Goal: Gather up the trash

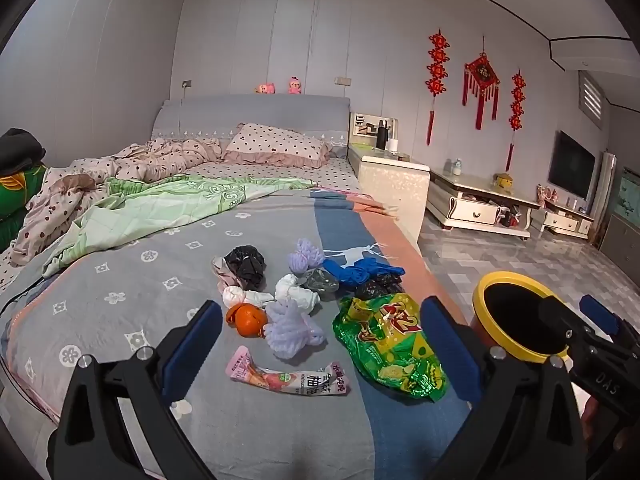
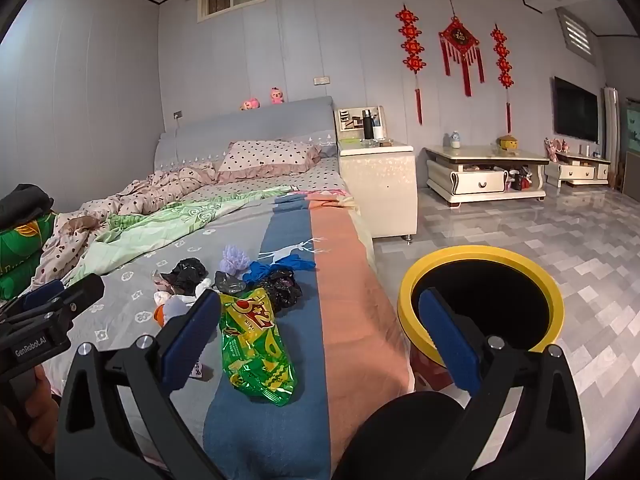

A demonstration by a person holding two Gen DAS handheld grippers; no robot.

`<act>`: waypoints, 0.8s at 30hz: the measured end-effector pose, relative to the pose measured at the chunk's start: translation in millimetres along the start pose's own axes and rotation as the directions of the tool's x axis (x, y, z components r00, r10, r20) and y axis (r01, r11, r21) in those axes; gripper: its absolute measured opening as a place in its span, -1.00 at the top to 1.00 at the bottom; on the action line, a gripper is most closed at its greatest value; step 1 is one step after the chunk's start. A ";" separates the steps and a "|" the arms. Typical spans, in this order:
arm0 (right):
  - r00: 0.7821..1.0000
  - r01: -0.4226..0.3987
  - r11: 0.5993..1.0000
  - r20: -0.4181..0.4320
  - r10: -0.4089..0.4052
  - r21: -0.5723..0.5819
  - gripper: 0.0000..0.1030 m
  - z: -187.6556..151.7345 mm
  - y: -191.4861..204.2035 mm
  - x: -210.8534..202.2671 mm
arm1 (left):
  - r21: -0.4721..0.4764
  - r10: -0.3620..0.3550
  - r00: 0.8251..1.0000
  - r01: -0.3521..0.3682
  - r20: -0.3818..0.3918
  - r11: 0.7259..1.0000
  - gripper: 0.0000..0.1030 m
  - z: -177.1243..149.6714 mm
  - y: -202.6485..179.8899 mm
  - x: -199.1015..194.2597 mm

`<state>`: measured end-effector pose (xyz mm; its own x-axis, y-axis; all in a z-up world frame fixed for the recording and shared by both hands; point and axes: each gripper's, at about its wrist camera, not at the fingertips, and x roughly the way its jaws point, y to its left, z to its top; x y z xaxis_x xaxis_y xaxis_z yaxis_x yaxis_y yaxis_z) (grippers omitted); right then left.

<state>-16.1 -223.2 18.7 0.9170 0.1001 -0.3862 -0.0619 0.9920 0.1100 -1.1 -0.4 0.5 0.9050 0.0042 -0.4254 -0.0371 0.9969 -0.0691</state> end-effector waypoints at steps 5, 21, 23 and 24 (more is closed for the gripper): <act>1.000 0.001 1.000 -0.001 -0.001 0.000 -0.84 0.1 0.3 0.7 | 0.008 0.009 1.000 -0.009 0.003 1.000 -0.86 -1.0 -4.7 -0.5; 1.000 -0.005 1.000 -0.007 0.005 0.004 -0.84 -0.4 -1.9 2.6 | -0.018 -0.011 1.000 0.010 -0.025 1.000 -0.86 -4.0 1.6 3.6; 1.000 -0.005 1.000 -0.007 0.005 0.004 -0.84 -0.2 -1.8 2.3 | -0.017 -0.011 1.000 0.010 -0.025 1.000 -0.86 -5.4 1.6 4.0; 1.000 -0.004 1.000 -0.007 0.004 0.004 -0.84 -0.2 -1.7 2.1 | -0.019 -0.012 1.000 0.011 -0.026 1.000 -0.86 -4.4 2.0 4.2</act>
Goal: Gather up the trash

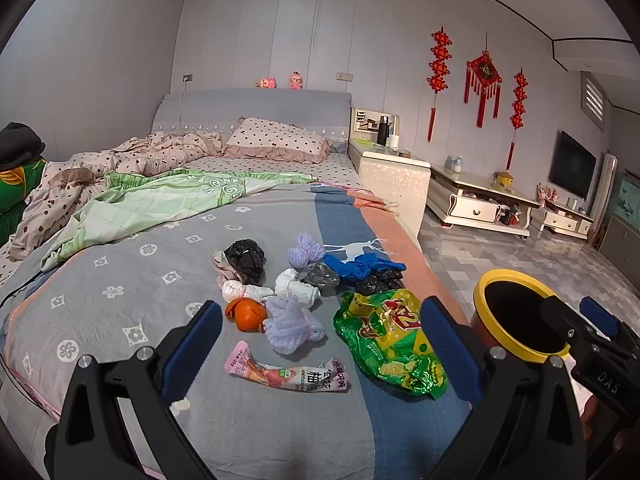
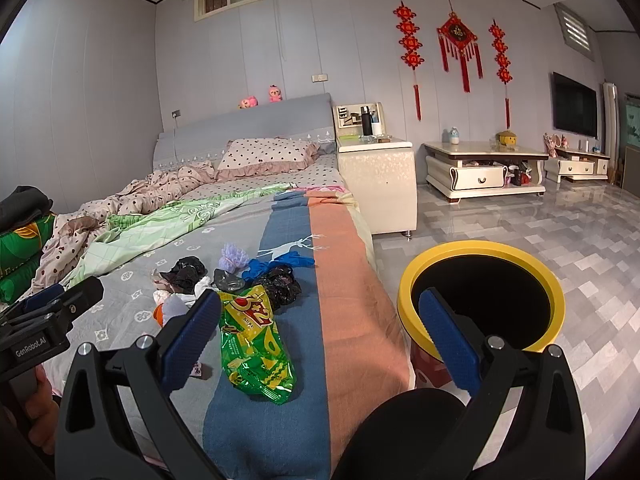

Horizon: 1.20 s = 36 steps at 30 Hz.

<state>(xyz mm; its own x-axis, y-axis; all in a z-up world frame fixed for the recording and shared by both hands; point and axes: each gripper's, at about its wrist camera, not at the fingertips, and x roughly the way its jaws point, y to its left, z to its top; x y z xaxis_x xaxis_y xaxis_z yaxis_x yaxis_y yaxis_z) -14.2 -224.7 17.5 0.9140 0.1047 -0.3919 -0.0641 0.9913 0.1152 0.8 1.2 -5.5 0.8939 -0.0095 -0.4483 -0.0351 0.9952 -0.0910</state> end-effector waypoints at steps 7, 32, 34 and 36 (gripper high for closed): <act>1.000 0.000 1.000 -0.002 0.000 0.002 -0.84 -4.0 -1.1 -0.1 | 0.000 0.001 1.000 -0.001 -0.001 1.000 -0.86 -0.1 -0.3 0.0; 1.000 0.008 1.000 -0.013 -0.007 0.012 -0.84 -10.5 -2.0 6.8 | -0.004 -0.002 1.000 0.002 -0.006 1.000 -0.86 -5.0 -0.2 2.5; 1.000 0.006 1.000 -0.014 -0.006 0.013 -0.84 -10.4 -2.2 6.9 | -0.004 -0.001 1.000 0.001 -0.007 1.000 -0.86 -4.5 -0.1 2.8; 1.000 0.007 1.000 -0.014 -0.006 0.013 -0.84 -11.8 -1.9 6.8 | -0.004 -0.001 1.000 0.001 -0.007 1.000 -0.86 -3.6 0.2 2.8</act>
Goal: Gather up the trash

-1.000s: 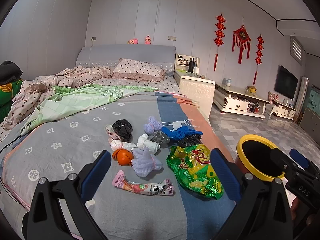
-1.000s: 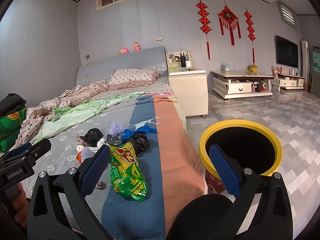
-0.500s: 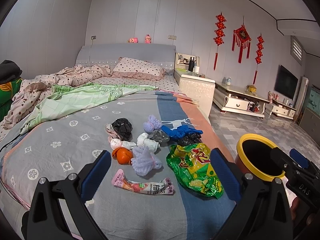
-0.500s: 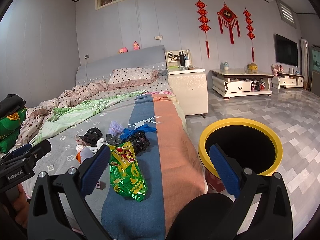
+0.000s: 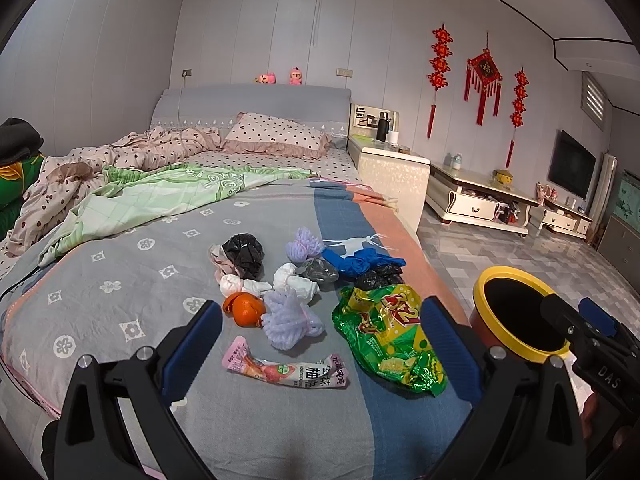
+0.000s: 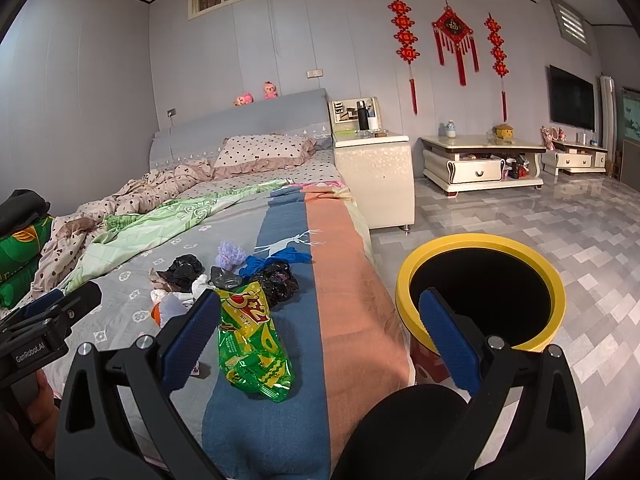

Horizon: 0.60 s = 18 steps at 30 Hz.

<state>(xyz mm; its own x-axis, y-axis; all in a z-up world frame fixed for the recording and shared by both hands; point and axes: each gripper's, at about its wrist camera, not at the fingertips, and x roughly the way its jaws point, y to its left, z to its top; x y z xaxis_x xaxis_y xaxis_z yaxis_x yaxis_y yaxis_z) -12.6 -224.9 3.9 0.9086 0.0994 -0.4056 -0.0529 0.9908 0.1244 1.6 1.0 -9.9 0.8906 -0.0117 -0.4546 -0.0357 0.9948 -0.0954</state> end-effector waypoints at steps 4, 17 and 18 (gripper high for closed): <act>1.000 0.000 1.000 -0.001 0.000 0.002 -0.84 1.7 -0.8 0.4 | 0.000 0.000 1.000 0.000 -0.001 1.000 -0.86 0.2 0.3 0.3; 1.000 0.012 1.000 -0.005 -0.012 0.007 -0.84 -1.1 -0.8 1.7 | -0.002 -0.003 1.000 0.003 -0.006 1.000 -0.86 -5.0 -0.2 2.3; 1.000 0.013 1.000 -0.007 -0.013 0.008 -0.84 -1.6 -0.7 1.8 | -0.002 -0.002 1.000 0.002 -0.006 1.000 -0.86 -5.0 -0.3 2.4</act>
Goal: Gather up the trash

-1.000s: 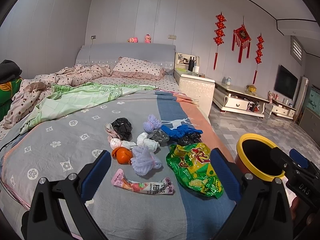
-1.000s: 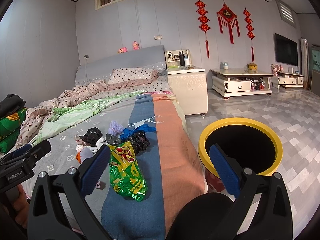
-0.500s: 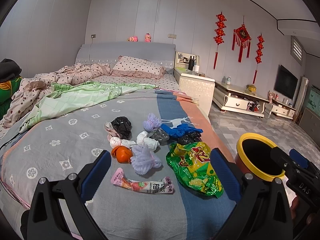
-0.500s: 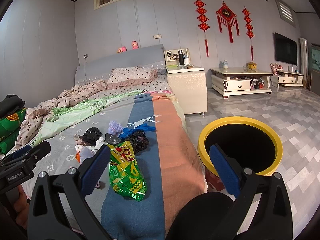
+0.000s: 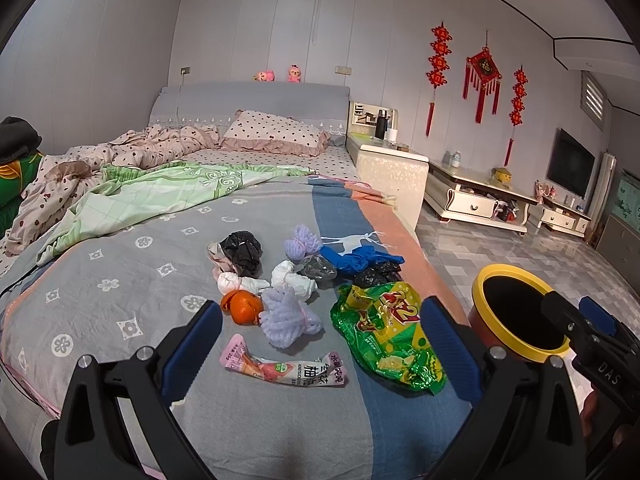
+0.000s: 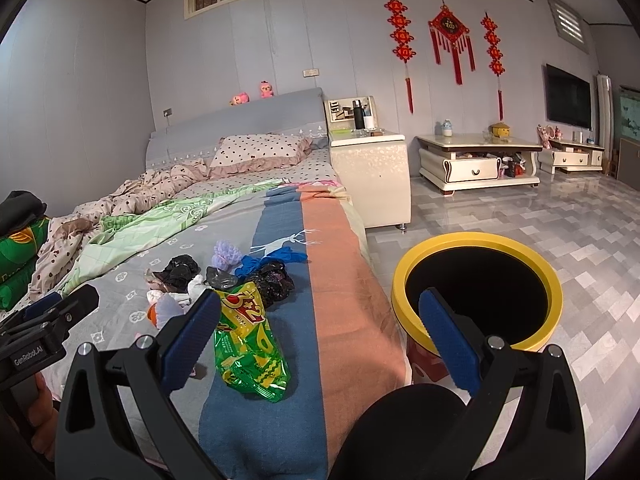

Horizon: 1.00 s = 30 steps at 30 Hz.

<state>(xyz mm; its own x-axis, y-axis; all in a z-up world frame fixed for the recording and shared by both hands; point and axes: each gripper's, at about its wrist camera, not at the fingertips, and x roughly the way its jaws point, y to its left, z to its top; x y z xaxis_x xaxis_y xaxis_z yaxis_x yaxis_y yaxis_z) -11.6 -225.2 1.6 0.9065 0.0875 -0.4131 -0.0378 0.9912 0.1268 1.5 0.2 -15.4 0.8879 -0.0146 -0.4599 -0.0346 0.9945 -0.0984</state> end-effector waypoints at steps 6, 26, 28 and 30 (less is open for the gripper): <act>1.000 0.002 1.000 -0.002 -0.002 0.002 -0.84 0.0 -0.3 -0.7 | 0.001 -0.002 1.000 0.003 -0.004 1.000 -0.86 -7.8 -4.5 2.2; 1.000 0.004 1.000 -0.013 -0.004 0.012 -0.84 4.9 -2.1 0.4 | -0.001 -0.001 1.000 0.001 -0.008 1.000 -0.86 -9.1 -4.4 3.3; 1.000 0.004 1.000 -0.019 -0.004 0.014 -0.84 4.6 -1.7 1.9 | 0.001 -0.005 1.000 0.005 -0.010 1.000 -0.86 -8.2 -4.1 3.5; 1.000 0.006 1.000 -0.027 -0.006 0.018 -0.84 4.8 -3.3 6.0 | 0.002 0.000 1.000 0.000 -0.012 1.000 -0.86 -8.9 -3.1 4.5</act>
<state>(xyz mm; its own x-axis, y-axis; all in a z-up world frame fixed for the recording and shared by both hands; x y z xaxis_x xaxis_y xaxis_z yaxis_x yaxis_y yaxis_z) -4.0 -228.5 3.1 0.8950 0.0843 -0.4380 -0.0245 0.9898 0.1404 1.6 -3.8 -25.0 0.8822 -0.0155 -0.4707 -0.0338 0.9948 -0.0961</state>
